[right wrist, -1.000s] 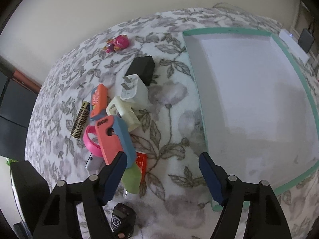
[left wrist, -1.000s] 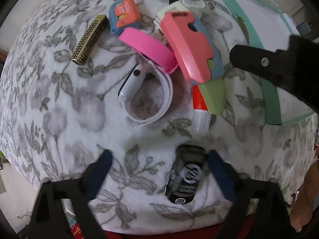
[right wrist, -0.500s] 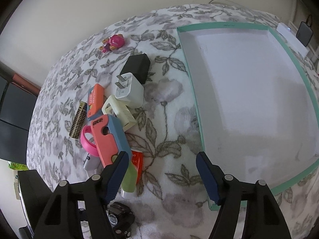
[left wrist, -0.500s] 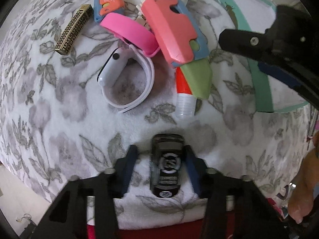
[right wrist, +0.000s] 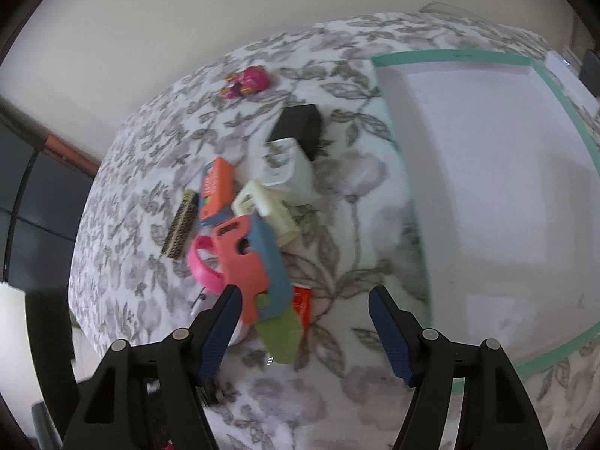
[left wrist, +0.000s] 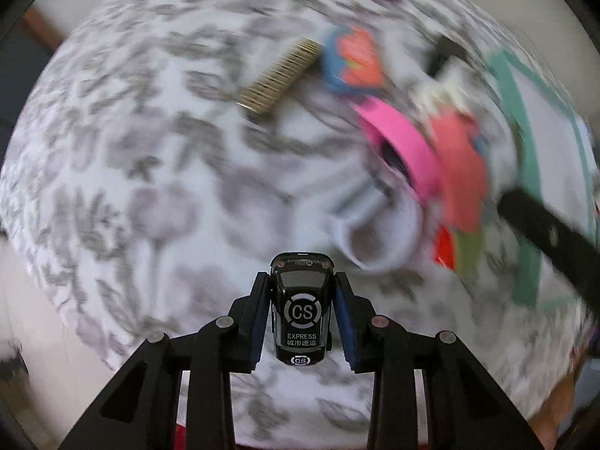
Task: Organize rigid objects
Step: 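Lift the black car with the left gripper while the right gripper grasps the pink-blue toy knife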
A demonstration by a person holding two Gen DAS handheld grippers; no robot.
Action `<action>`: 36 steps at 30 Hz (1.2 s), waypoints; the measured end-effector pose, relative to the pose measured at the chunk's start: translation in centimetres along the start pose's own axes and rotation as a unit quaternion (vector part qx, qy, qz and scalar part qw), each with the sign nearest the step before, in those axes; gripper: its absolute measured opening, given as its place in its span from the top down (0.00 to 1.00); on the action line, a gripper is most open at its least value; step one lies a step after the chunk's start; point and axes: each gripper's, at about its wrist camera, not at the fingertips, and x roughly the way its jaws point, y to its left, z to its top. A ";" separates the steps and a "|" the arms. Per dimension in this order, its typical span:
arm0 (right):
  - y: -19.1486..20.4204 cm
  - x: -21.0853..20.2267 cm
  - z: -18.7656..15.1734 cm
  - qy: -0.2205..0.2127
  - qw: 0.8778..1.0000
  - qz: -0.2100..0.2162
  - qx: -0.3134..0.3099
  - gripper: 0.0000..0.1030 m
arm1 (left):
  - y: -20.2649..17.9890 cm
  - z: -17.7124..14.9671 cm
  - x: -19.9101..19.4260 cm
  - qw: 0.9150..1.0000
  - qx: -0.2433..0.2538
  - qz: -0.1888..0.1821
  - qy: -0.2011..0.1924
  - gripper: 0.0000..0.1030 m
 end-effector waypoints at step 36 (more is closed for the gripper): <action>1.9 0.7 0.1 -0.007 1.000 0.006 -0.022 0.55 | 2.2 -0.6 -1.3 0.998 -0.036 0.016 -0.047 0.66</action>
